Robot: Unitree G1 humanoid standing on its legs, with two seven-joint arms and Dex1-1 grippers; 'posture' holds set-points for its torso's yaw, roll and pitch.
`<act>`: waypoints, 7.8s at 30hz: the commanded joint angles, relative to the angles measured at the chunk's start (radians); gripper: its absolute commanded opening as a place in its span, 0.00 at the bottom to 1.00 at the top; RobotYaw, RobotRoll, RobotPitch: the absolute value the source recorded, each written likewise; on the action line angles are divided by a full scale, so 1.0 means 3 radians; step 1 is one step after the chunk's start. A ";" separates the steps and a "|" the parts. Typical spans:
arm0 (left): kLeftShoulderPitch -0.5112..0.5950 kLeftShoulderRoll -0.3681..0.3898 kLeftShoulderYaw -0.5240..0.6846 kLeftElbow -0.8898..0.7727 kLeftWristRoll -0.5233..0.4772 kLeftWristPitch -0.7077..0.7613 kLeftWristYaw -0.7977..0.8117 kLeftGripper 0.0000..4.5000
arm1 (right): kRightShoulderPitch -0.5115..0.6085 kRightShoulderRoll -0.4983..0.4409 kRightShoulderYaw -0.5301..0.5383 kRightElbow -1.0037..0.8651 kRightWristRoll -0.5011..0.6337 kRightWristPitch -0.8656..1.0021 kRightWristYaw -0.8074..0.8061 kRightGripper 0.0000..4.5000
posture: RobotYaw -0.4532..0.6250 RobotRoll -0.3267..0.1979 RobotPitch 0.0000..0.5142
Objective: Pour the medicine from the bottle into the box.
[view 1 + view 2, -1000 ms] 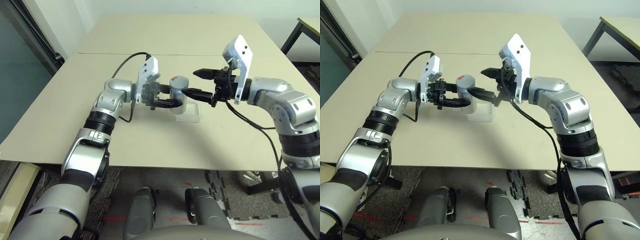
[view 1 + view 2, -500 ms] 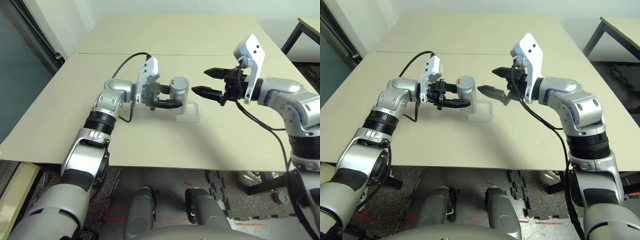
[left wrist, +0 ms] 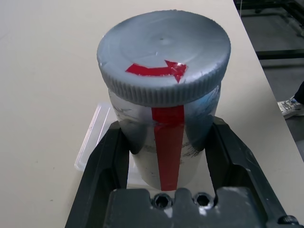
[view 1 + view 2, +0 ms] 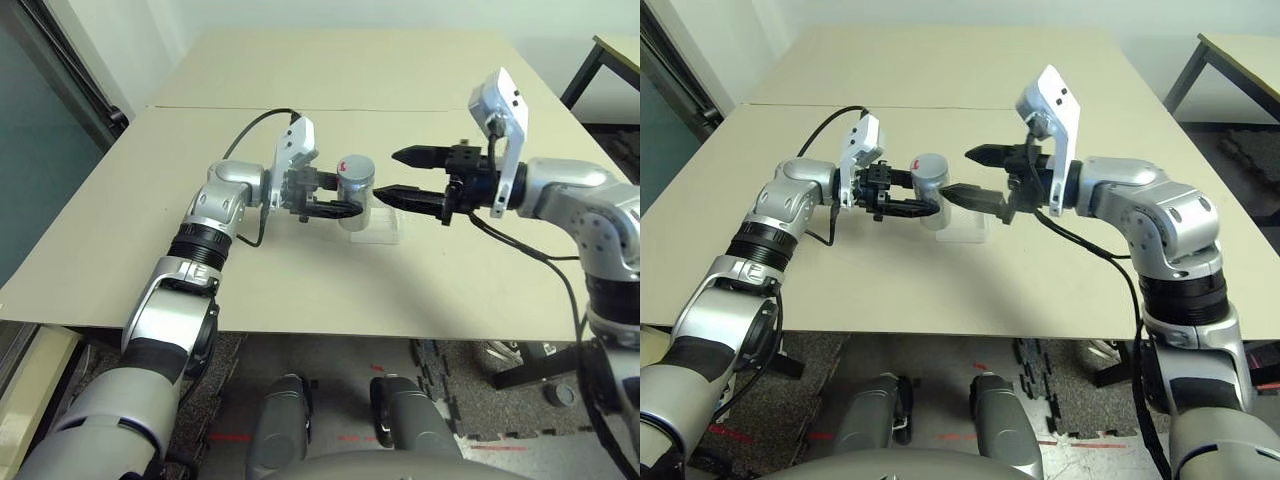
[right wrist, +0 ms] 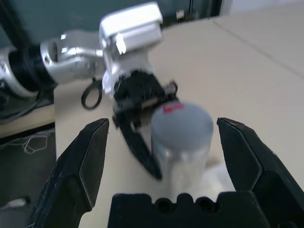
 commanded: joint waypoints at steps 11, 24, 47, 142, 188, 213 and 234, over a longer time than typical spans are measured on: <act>-0.0039 -0.0012 -0.0025 0.0007 0.0050 -0.0026 -0.0045 0.55 | -0.0249 0.0205 0.0413 0.0567 -0.0409 -0.0436 0.0174 1.00 | 0.40 0.62 0.18; -0.0033 -0.0031 -0.0030 -0.0006 0.0050 -0.0023 -0.0042 0.55 | -0.0338 0.0341 0.0476 0.0769 -0.0600 -0.0597 0.0276 0.96 | 0.40 0.62 0.18; -0.0020 -0.0011 -0.0041 0.0046 0.0102 -0.0078 -0.0058 0.55 | -0.0708 0.0449 0.0013 0.0897 -0.0427 -0.0386 0.0083 0.58 | 0.41 0.62 0.17; -0.0630 -0.0164 0.0843 0.2159 0.0648 -0.0787 0.3104 0.55 | 0.0774 0.0625 -0.0723 0.1768 -0.1157 -0.1453 -0.1693 1.00 | 0.43 0.62 0.12; -0.1577 -0.0507 -0.2804 0.2451 0.4531 -0.2048 0.4812 0.55 | 0.1237 -0.0124 0.0296 -0.0159 -0.1093 -0.0074 -0.0775 1.00 | 0.30 0.62 0.13; -0.1066 -0.0481 0.0754 0.2293 0.1218 -0.1104 0.3678 0.55 | 0.1139 -0.0088 0.0225 -0.0007 -0.1090 -0.0079 -0.0753 1.00 | 0.36 0.62 0.14; -0.0360 -0.0581 0.1181 0.2213 0.0773 -0.0739 0.3876 0.55 | 0.1153 -0.0029 0.0314 -0.0054 -0.1073 0.0014 -0.0726 1.00 | 0.39 0.62 0.18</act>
